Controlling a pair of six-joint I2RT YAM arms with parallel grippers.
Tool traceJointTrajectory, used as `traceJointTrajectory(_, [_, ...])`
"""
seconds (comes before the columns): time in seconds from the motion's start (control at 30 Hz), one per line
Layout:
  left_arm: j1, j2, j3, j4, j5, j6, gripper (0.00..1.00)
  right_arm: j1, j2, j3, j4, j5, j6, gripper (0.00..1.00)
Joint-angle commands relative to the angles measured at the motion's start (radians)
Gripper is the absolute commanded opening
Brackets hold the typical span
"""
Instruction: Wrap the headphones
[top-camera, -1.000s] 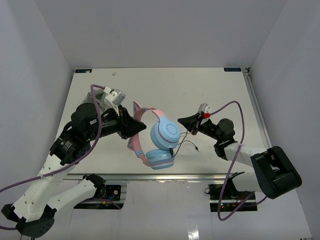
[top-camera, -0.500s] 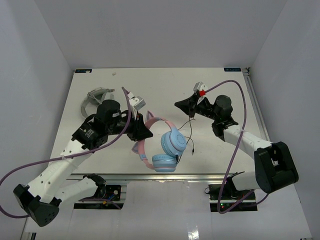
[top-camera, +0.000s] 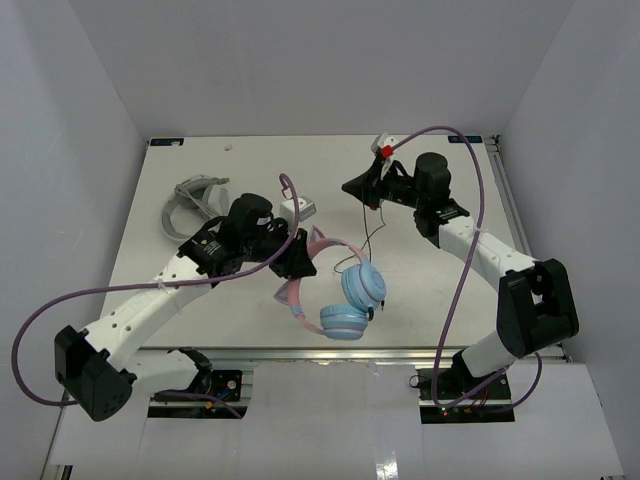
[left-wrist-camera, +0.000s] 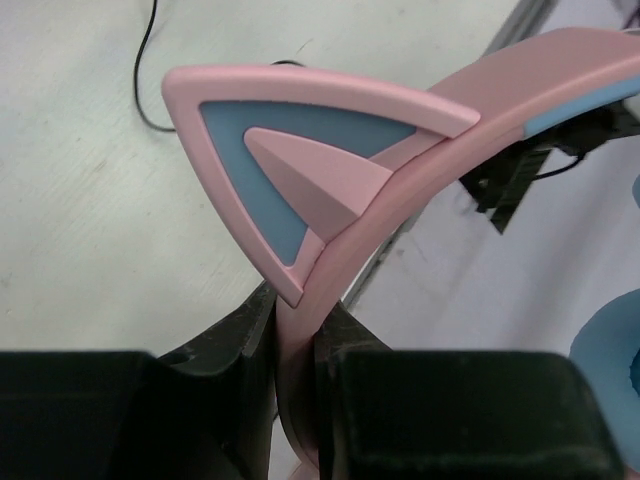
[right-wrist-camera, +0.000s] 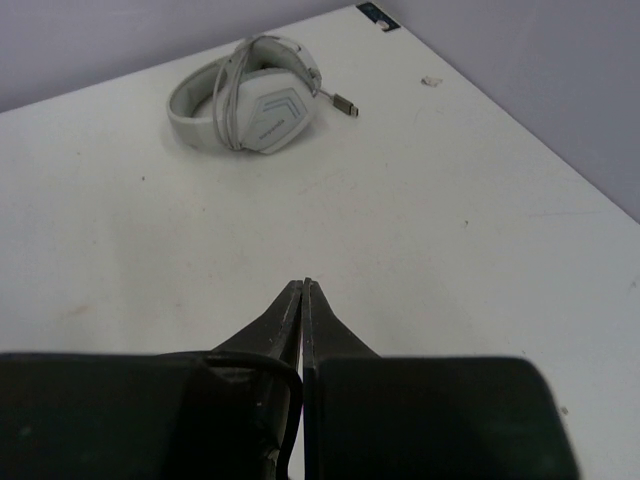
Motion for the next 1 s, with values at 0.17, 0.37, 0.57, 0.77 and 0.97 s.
traceJointTrajectory(0.17, [-0.147,0.184,0.164,-0.149,-0.382,0.028,0.00,-0.002,0.034,0.183,-0.271,0.019,-0.090,0.08])
traceJointTrajectory(0.37, [-0.174,0.296,0.231,-0.231,-0.722,-0.029,0.00,0.005,0.006,0.181,-0.332,0.030,-0.103,0.08])
traceJointTrajectory(0.57, [-0.162,0.390,0.253,-0.343,-1.033,-0.157,0.00,0.009,-0.040,0.157,-0.381,0.054,-0.104,0.08])
traceJointTrajectory(0.77, [-0.110,0.450,0.305,-0.465,-1.221,-0.263,0.00,0.014,-0.071,0.168,-0.440,0.029,-0.089,0.08])
traceJointTrajectory(0.97, [-0.045,0.487,0.381,-0.544,-1.311,-0.365,0.00,0.026,-0.115,0.126,-0.408,-0.121,-0.005,0.08])
